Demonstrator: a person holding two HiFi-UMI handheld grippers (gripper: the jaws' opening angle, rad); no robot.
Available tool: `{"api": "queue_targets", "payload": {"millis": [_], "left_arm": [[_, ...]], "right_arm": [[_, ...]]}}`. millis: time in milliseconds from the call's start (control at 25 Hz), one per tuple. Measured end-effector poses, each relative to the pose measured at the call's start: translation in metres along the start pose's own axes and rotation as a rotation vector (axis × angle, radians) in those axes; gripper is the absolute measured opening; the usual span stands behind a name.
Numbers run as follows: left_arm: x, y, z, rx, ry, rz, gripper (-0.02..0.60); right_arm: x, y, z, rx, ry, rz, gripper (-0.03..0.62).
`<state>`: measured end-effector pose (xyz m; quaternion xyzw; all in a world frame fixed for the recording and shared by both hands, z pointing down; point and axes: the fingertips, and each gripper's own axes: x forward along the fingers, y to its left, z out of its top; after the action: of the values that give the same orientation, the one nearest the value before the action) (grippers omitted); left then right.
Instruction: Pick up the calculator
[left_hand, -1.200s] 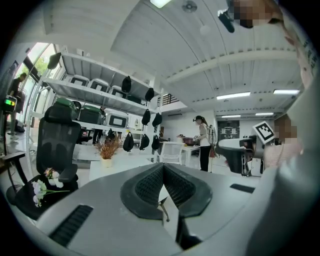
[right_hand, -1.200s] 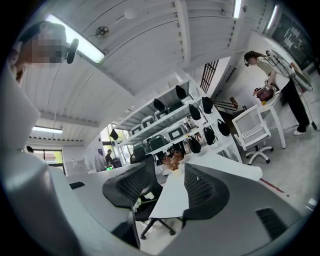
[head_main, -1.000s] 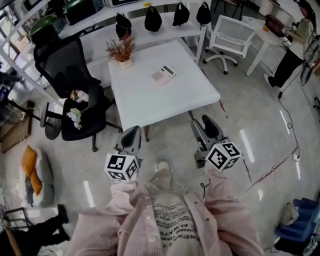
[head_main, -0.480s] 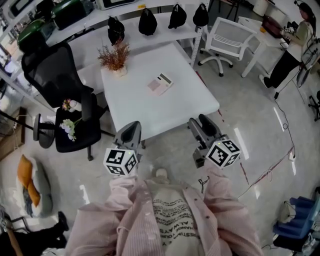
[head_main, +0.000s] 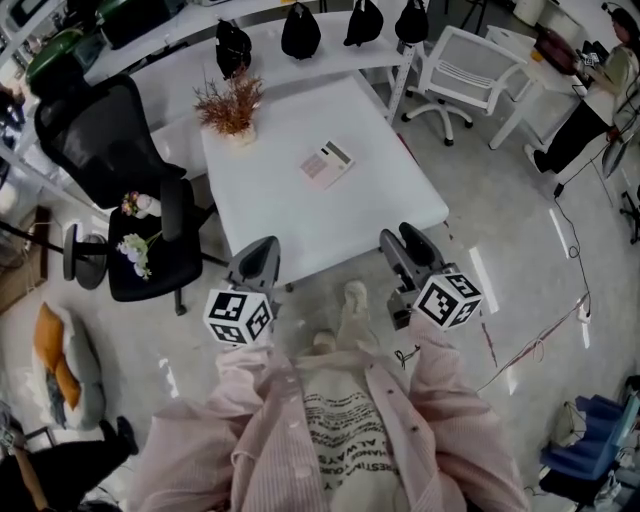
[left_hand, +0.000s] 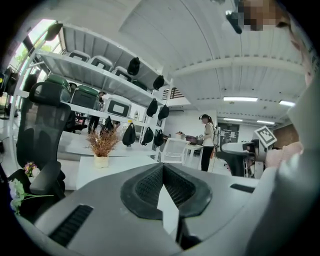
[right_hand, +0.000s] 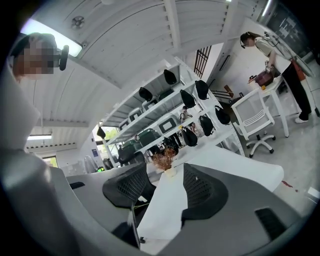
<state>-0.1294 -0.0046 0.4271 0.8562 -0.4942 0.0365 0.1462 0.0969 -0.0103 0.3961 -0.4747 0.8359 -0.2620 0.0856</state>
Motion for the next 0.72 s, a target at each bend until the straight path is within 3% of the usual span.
{"api": "queue_targets", "payload": {"millis": [360, 720], "left_arm": [[0.042, 0.031, 0.000, -0.032, 0.017, 0.047, 0.001], [0.115, 0.063, -0.004, -0.101, 0.075, 0.098, 0.000]], "right_arm": [[0.061, -0.037, 0.004, 0.005, 0.060, 0.011, 0.212], [0.137, -0.096, 0.012, 0.085, 0.128, 0.019, 0.212]]}}
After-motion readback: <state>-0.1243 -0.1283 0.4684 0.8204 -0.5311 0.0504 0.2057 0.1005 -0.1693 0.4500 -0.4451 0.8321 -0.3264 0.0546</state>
